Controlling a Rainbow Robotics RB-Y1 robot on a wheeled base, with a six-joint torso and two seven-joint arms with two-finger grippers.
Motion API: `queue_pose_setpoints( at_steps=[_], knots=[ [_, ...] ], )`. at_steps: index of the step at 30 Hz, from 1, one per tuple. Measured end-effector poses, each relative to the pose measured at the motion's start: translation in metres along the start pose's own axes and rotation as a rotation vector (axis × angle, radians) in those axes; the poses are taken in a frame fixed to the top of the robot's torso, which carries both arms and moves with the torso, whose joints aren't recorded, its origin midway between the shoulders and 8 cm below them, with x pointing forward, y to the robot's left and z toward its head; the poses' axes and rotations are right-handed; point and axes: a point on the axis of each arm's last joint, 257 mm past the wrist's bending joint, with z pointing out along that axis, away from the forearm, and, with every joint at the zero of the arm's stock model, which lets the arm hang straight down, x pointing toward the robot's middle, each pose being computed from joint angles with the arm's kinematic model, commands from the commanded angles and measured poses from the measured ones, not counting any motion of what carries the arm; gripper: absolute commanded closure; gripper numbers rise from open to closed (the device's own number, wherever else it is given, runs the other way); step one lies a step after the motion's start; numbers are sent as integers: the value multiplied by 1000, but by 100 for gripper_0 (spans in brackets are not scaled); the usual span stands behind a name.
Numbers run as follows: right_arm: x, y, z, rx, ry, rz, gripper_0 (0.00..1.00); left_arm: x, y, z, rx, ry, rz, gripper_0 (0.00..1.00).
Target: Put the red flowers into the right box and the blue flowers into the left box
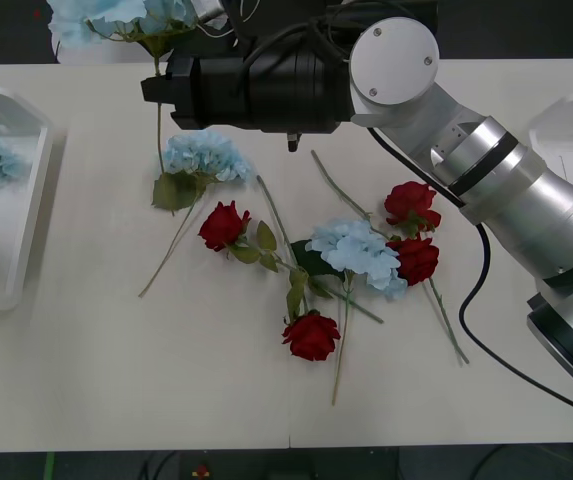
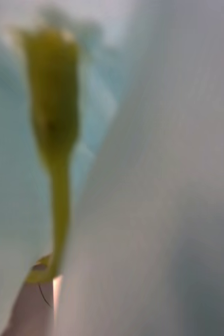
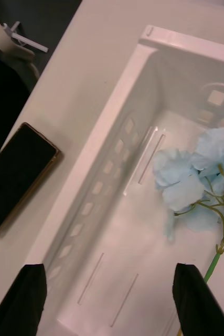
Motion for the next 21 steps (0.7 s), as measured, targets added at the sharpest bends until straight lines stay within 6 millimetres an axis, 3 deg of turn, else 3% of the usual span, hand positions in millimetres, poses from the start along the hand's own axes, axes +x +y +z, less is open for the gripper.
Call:
queue_pose_setpoints(
  at_steps=[5, 9, 14, 17, 21],
  knots=[
    [-14, 21, 21, -32, -75, 21, 100, 21, -48, -13, 182, 102, -60, 0],
    [-15, 37, 42, -50, -115, 38, 100, 20, -108, -43, 421, 111, -81, 0],
    [-8, 46, 65, -55, -115, 54, 100, 42, -173, -86, 819, 114, -168, 0],
    [-8, 48, 72, -52, -114, 50, 100, 67, -180, -98, 961, 95, -194, 0],
    [-8, 50, 74, -54, -115, 50, 100, 114, -169, -102, 1037, 37, -39, 0]
  ],
)
